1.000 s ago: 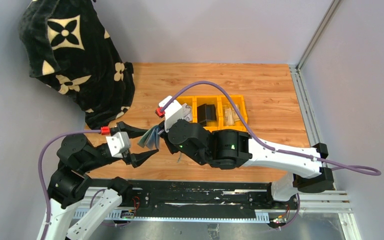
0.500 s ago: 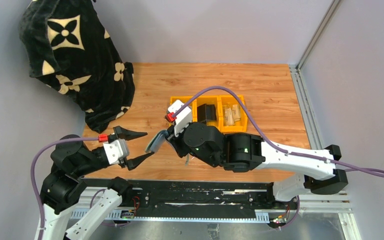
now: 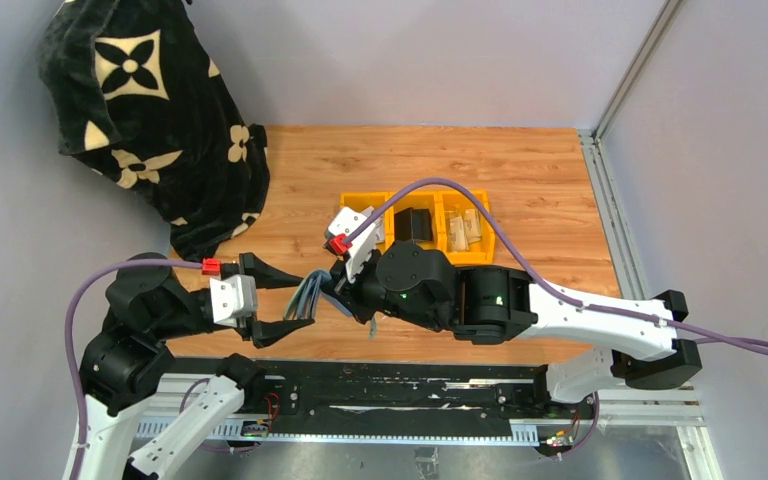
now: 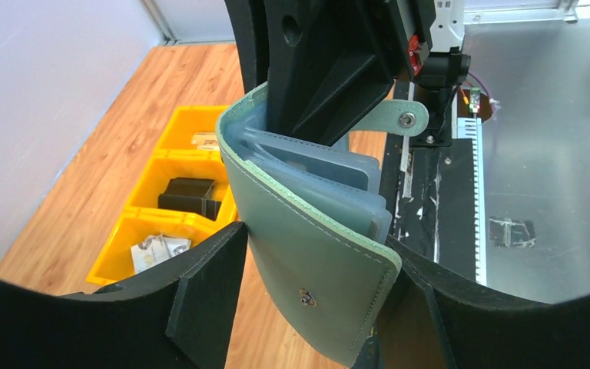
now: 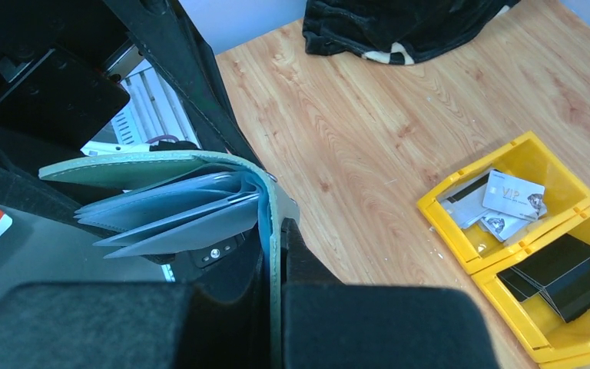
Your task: Take the credit cards out of the card holder
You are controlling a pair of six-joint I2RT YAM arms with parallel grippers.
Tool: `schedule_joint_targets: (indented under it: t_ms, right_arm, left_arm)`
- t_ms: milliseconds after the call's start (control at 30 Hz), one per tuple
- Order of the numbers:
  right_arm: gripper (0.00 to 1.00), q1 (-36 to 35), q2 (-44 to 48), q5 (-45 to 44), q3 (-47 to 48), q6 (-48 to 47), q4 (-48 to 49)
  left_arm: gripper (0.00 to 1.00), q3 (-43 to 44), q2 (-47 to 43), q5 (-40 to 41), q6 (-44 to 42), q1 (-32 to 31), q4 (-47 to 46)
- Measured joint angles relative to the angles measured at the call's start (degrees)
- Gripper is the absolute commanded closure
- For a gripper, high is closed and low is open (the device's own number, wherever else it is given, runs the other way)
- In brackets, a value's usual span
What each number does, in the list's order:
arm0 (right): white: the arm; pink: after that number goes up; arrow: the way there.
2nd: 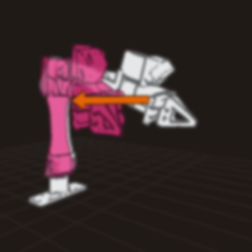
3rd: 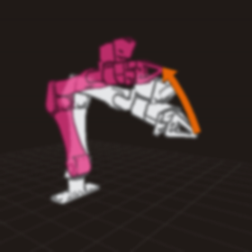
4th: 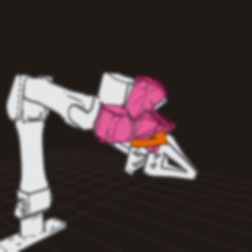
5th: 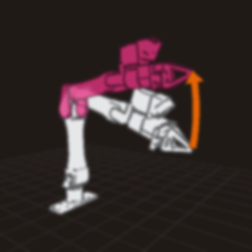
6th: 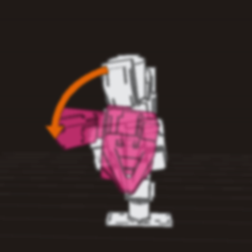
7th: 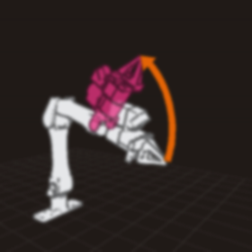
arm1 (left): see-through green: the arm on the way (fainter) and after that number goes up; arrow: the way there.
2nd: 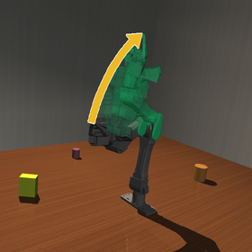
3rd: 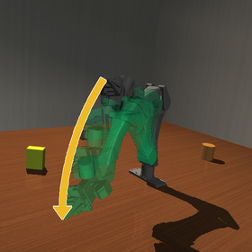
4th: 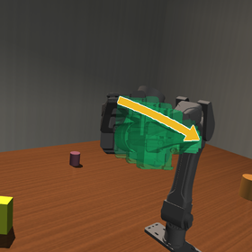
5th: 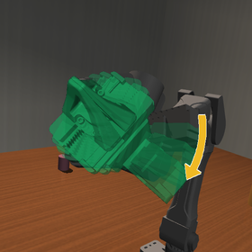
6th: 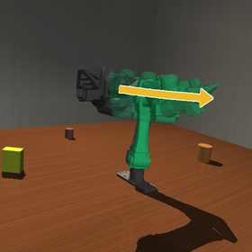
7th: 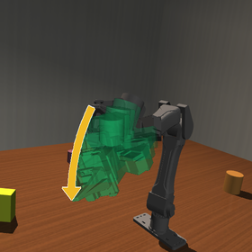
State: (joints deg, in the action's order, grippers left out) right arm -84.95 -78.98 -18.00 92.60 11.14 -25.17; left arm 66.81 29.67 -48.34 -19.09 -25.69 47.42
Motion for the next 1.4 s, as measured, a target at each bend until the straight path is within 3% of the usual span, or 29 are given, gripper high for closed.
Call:
schedule_joint_targets:
  t_ms: [300,767,1267,1400]
  right_arm:
    - [1.00,0.0,0.0,2.3,0.0,-0.8,0.2]
    - [1.00,4.7,5.3,23.3,-5.5,-1.6,6.3]
    - [1.00,7.2,5.8,33.5,-8.4,-0.7,8.9]
    - [1.00,8.1,6.6,36.7,-9.5,-0.2,10.0]
  left_arm:
    - [0.36,0.7,-0.3,1.0,-0.2,0.0,1.6]
    - [0.32,5.2,2.0,-7.3,5.4,0.0,2.5]
    - [0.28,5.5,4.5,-12.9,15.2,0.0,2.5]
    - [0.31,5.5,4.5,-12.9,16.8,0.0,2.5]
